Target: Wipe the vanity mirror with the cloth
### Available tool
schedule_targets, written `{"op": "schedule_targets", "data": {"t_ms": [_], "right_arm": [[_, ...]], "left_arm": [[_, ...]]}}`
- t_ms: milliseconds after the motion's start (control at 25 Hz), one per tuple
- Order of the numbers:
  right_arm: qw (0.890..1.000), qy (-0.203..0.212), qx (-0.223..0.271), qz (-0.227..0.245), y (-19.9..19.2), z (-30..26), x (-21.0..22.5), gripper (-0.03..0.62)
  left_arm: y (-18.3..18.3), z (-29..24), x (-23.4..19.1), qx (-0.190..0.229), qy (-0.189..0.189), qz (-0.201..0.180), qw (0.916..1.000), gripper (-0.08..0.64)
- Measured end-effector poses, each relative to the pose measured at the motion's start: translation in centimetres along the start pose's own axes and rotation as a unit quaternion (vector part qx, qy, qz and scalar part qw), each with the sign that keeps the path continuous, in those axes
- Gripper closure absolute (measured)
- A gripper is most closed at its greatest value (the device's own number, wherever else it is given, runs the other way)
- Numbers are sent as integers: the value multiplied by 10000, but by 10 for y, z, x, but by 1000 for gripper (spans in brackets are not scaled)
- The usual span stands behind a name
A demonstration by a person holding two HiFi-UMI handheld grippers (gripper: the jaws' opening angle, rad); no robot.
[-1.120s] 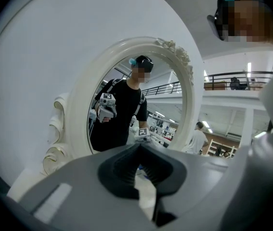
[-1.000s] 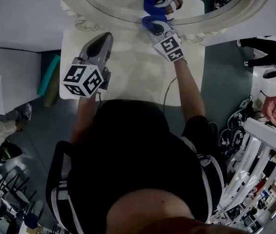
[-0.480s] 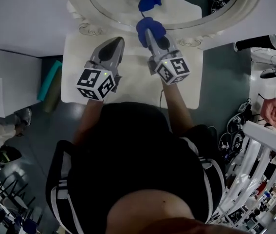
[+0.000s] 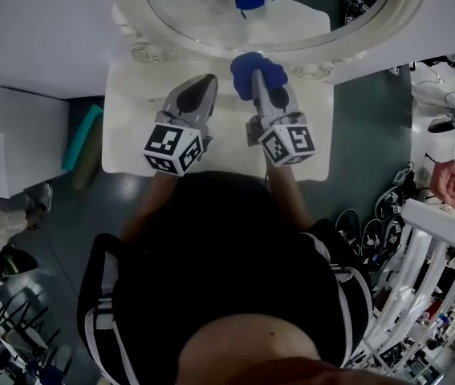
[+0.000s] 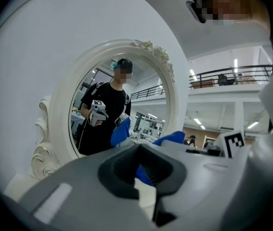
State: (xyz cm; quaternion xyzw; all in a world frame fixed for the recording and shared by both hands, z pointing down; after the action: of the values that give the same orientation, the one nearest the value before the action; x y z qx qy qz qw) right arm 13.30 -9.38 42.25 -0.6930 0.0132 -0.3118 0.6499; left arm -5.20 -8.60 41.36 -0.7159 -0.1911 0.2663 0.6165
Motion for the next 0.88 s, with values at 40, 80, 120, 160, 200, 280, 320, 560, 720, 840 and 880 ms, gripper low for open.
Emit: {"op": "schedule_targets", "data": {"t_ms": [40, 80, 120, 160, 200, 280, 320, 560, 720, 840, 880], "right_arm": [[10000, -37, 15, -21, 0, 2, 0, 566], [10000, -70, 24, -36, -1, 3, 1, 566], [9999, -102, 23, -46, -1, 4, 1, 566], [9999, -135, 18, -51, -2, 5, 2, 566], [9998, -170, 13, -51, -3, 6, 3, 568], [9997, -221, 9, -56, -5, 8, 3, 568], [9997, -234, 10, -59, -6, 8, 3, 568], [9997, -229, 13, -21, -4, 10, 2, 568], [9995, -323, 65, 28, -3, 11, 3, 568], [9992, -378, 100, 66, 0, 13, 5, 568], [9992, -390, 109, 72, 0, 14, 5, 568]], "left_arm": [[0, 0, -1, 10, 25, -8, 10000, 551], [1, 1, -2, 23, 54, -5, 10000, 551], [1, 1, -3, 34, 84, 2, 10000, 551], [1, 2, -4, 40, 112, 8, 9999, 551], [0, 2, -4, 40, 134, 10, 9999, 551], [-1, 2, -5, 35, 163, -2, 9999, 551], [-2, 2, -5, 34, 172, -11, 9998, 551], [2, 1, -3, 53, 189, -36, 9998, 551], [1, 0, -4, 53, 188, -18, 9998, 551], [0, 1, -3, 45, 169, -4, 9998, 551], [-1, 0, -3, 42, 163, 9, 9999, 551]]}}
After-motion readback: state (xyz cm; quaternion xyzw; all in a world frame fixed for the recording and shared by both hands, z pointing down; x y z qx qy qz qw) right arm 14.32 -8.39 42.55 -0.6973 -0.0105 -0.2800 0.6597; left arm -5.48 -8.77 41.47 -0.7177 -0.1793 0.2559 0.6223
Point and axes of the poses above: the fingertips, and each gripper's own axes: z backward along the fingers, x to its right, y out of its top, the point moved 8 cm from there along z, backward along the fingers, and after that the axes turned 9 degrees about -z, right-handed, at the moved point
